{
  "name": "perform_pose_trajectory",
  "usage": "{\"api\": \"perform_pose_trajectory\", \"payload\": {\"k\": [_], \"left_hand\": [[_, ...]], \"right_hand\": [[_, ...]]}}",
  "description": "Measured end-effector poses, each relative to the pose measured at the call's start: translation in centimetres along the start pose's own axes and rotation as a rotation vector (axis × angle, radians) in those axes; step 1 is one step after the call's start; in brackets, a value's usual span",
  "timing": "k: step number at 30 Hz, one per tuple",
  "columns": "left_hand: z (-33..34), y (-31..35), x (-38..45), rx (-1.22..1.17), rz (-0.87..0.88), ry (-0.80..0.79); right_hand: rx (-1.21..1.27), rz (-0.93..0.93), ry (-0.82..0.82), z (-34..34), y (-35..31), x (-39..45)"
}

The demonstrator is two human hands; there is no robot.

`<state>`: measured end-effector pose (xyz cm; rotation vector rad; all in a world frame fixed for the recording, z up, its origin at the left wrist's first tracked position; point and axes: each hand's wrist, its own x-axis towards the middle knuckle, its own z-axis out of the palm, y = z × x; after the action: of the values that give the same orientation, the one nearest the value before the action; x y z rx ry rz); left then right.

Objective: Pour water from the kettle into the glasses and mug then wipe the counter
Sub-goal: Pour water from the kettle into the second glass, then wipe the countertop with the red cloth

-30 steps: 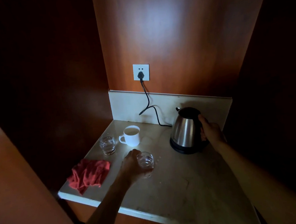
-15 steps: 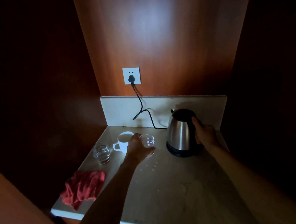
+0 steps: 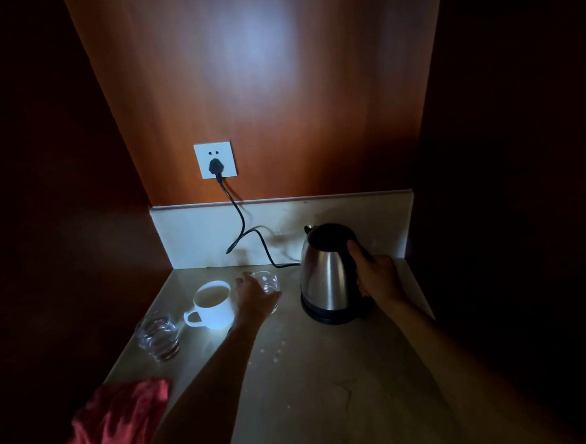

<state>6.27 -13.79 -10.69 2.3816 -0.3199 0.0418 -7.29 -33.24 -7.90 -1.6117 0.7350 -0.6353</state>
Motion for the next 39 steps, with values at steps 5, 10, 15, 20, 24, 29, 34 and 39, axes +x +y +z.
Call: {"api": "perform_pose_trajectory", "payload": {"k": [5,10,15,20,24,29,34,39], "left_hand": [[0.7,0.4,0.9,-0.033,-0.034,-0.043],[1.2,0.3,1.2,-0.054,-0.071,-0.053],[1.5,0.3,0.8,-0.055,-0.079,-0.043],[1.6,0.1,0.0,-0.078,-0.091,-0.050],[1.1,0.3,-0.1,-0.052,-0.092,-0.096],[0.1,1.3,-1.2,0.138,-0.103,-0.109],[-0.8,2.3,-4.6,0.189,-0.105,-0.087],[-4.4,2.1,-7.4,0.314,0.067,-0.102]], "right_hand": [[0.037,0.000,-0.011,0.1,0.2,0.2],[0.021,0.005,0.002,0.2,0.1,0.2],[0.014,0.001,0.002,0.0,0.1,0.2],[0.025,0.021,-0.013,-0.1,0.1,0.2],[-0.040,-0.013,-0.032,-0.4,-0.1,0.1],[-0.229,0.015,-0.118,-1.2,-0.9,-0.3],[-0.536,0.036,-0.138,-1.6,-2.8,-0.2],[-0.978,-0.319,0.096,0.0,-5.4,-3.3]]}}
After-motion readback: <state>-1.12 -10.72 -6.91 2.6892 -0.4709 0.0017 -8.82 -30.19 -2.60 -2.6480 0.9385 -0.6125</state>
